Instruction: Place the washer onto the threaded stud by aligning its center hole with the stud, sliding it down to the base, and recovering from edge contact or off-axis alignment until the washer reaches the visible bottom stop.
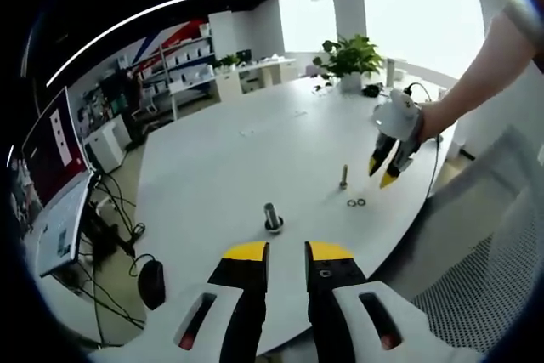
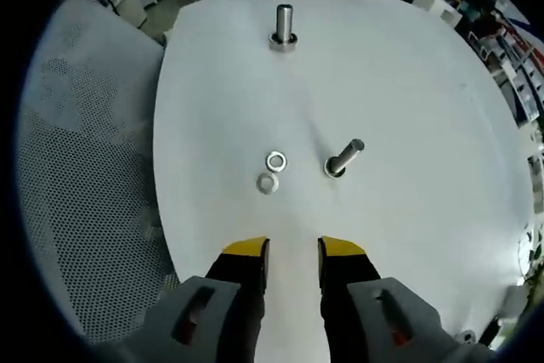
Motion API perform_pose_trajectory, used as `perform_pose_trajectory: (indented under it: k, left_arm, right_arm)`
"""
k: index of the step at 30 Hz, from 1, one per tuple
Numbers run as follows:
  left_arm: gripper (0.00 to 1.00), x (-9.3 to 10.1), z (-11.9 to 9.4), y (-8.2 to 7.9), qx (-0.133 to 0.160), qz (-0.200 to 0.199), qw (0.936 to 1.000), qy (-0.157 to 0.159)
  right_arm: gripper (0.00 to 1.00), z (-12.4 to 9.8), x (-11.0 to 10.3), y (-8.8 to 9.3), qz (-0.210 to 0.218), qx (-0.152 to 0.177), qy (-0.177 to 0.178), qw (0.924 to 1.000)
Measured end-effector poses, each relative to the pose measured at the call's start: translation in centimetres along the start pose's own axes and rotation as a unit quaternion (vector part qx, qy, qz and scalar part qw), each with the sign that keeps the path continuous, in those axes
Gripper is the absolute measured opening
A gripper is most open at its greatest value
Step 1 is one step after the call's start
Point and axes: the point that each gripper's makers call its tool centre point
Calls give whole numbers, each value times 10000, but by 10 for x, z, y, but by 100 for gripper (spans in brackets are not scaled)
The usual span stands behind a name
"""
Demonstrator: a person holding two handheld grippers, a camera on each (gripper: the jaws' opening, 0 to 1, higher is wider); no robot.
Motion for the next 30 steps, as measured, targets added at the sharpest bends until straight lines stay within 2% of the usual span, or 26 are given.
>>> perform_pose_trajectory:
  k: [4,11,17,21,27,30]
  left_arm:
    - [14,1,-1,-3,74,-19,10000,16]
    - [14,-3,-1,-2,67,-43,9999,-62]
    - [14,-3,-1,-2,54,-20,10000,-69]
    - [14,-5,-1,-2,73,-119,9999,-85]
    - [14,-6,-1,0,19,-104,9999,-124]
    - [14,-8,-1,0,25,-147,9998,-162]
  right_arm:
    - [25,6,-6,-4,-313,-74,-54,9995]
    - [26,9,-8,-18,-261,17,-122,9996]
    - [26,14,-7,-25,-455,50,-136,9989]
    - [27,12,-6,-28,-256,151,-156,9994]
    - [28,13,-2,-31,-227,221,-104,9994]
    - [28,13,2,-35,36,383,-71,9992]
Point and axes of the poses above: the point that each gripper's makers call its tool centre point, and the gripper's own axes: z roughly forward along the fingers, x roughly to its right, y roughly out of its underside, and after that the axes turned 13 degrees about -z, right-handed
